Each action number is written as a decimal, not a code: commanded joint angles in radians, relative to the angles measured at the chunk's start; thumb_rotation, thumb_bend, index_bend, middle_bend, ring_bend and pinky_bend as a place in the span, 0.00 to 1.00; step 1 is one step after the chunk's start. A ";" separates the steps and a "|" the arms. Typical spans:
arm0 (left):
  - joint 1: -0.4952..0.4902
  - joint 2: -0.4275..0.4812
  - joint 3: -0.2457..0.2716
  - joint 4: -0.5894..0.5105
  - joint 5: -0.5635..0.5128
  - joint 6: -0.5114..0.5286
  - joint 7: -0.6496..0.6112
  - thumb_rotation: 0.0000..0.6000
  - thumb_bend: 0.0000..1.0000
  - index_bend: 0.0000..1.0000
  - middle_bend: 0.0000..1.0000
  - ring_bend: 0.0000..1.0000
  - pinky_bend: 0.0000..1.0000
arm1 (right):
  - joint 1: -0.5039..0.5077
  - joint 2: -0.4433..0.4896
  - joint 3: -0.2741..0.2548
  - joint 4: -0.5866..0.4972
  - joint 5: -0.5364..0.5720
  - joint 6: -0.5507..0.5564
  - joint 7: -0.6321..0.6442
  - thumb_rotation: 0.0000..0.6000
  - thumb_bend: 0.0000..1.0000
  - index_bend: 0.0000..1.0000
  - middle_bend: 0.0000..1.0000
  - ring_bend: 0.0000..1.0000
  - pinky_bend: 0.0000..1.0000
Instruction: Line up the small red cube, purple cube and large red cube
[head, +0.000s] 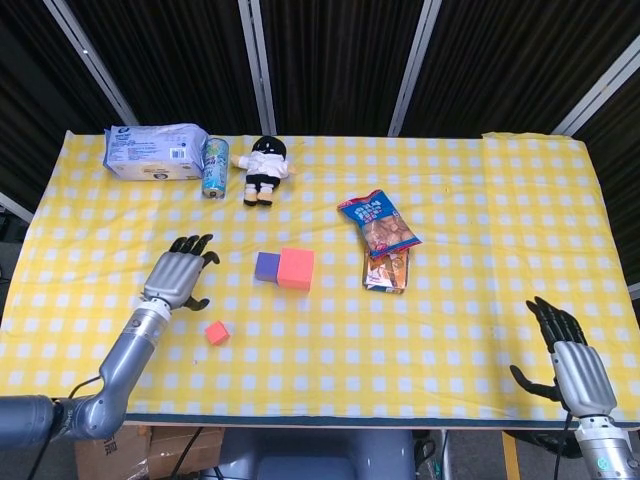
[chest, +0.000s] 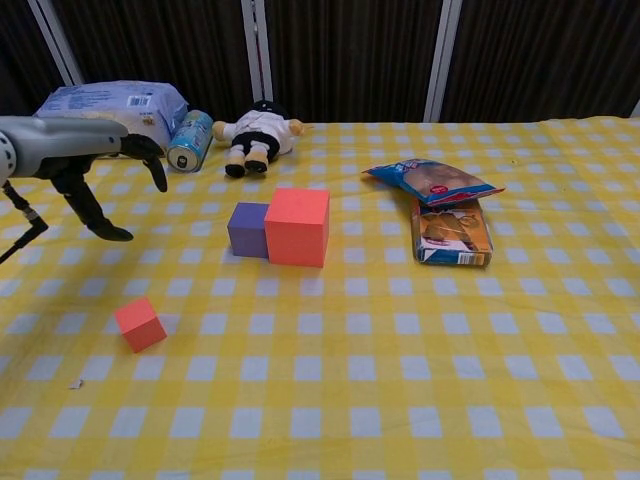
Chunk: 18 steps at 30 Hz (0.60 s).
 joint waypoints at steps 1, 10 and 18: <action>0.034 0.048 0.066 -0.014 0.156 -0.061 -0.031 1.00 0.25 0.27 0.00 0.00 0.00 | 0.001 -0.004 0.000 0.000 -0.003 0.001 -0.007 1.00 0.34 0.00 0.00 0.00 0.00; 0.076 0.065 0.166 0.134 0.631 -0.116 -0.184 1.00 0.24 0.27 0.00 0.00 0.00 | 0.001 -0.007 0.003 0.003 -0.001 0.006 -0.010 1.00 0.34 0.00 0.00 0.00 0.00; 0.087 0.038 0.220 0.261 0.842 -0.127 -0.308 1.00 0.24 0.27 0.00 0.00 0.00 | 0.001 -0.007 0.004 0.005 0.000 0.006 -0.008 1.00 0.34 0.00 0.00 0.00 0.00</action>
